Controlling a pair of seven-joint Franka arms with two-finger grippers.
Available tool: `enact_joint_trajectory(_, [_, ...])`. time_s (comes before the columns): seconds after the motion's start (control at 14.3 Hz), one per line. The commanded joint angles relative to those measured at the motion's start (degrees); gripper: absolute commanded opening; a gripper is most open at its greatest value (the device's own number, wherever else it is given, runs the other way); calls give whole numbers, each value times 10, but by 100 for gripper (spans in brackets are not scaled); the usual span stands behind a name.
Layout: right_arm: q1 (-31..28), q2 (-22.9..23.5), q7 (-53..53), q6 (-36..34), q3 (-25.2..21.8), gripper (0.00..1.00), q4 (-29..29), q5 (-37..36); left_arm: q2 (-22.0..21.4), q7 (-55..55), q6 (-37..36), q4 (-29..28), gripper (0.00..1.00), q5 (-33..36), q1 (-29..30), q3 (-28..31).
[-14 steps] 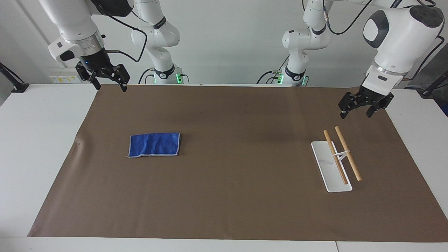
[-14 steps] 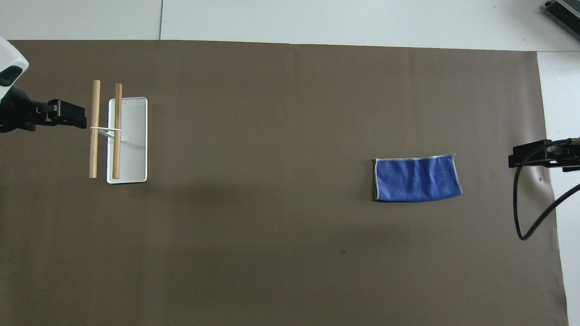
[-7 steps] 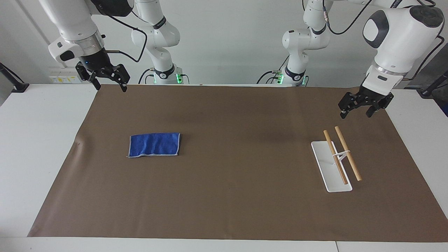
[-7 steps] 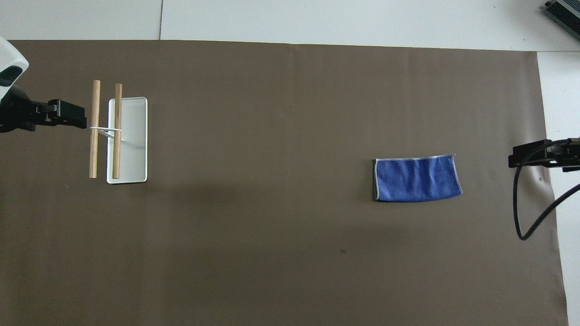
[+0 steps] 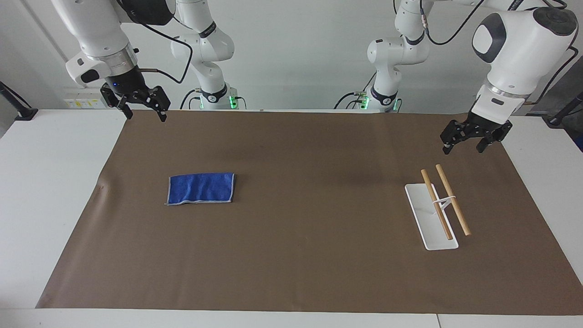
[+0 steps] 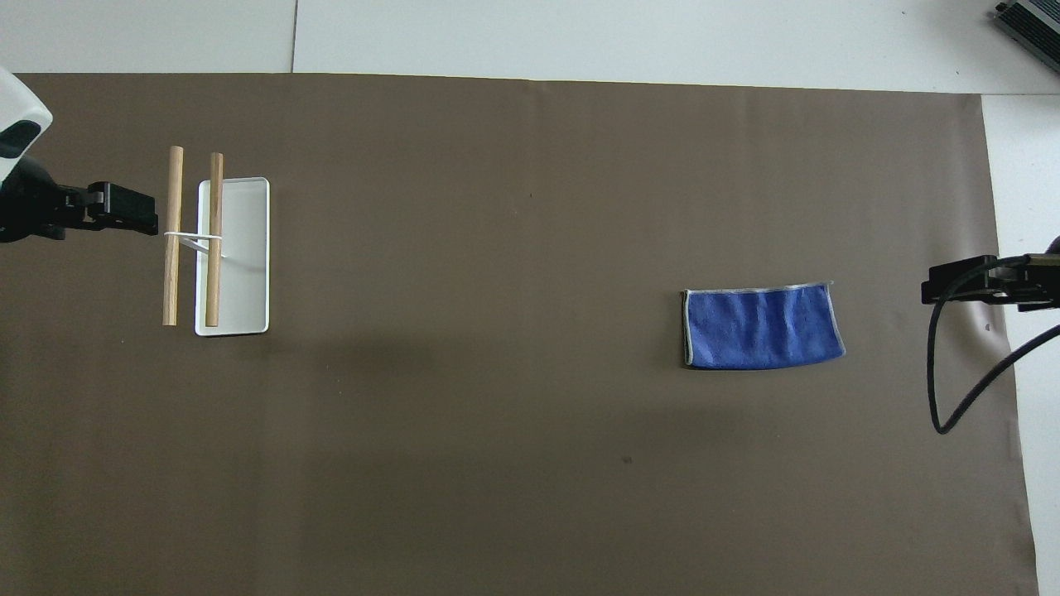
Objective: Right arm passes towel to left arm to hang
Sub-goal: 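Reach the right gripper down to the blue towel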
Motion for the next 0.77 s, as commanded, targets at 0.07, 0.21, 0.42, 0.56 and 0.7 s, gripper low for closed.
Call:
enact_joint_trajectory(0.07, [11, -40, 0, 105, 4, 100, -115, 6, -18, -5, 4, -21, 100, -3, 2, 0])
enact_joint_trajectory(0.21, [12, -26, -1, 169, 4, 100, -152, 7, -18, -5, 4, -21, 100, -3, 2, 0])
enact_joint_trajectory(0.42, [31, 17, 2, 245, 5, 100, -185, 7, -18, -5, 4, -21, 100, -3, 2, 0])
enact_joint_trajectory(0.56, [32, 42, -1, 288, 5, 100, -202, 7, -18, -5, 4, -21, 100, -3, 2, 0])
enact_joint_trajectory(0.7, [32, 64, -1, 329, 5, 100, -226, 7, -18, -5, 4, -21, 100, -3, 2, 0])
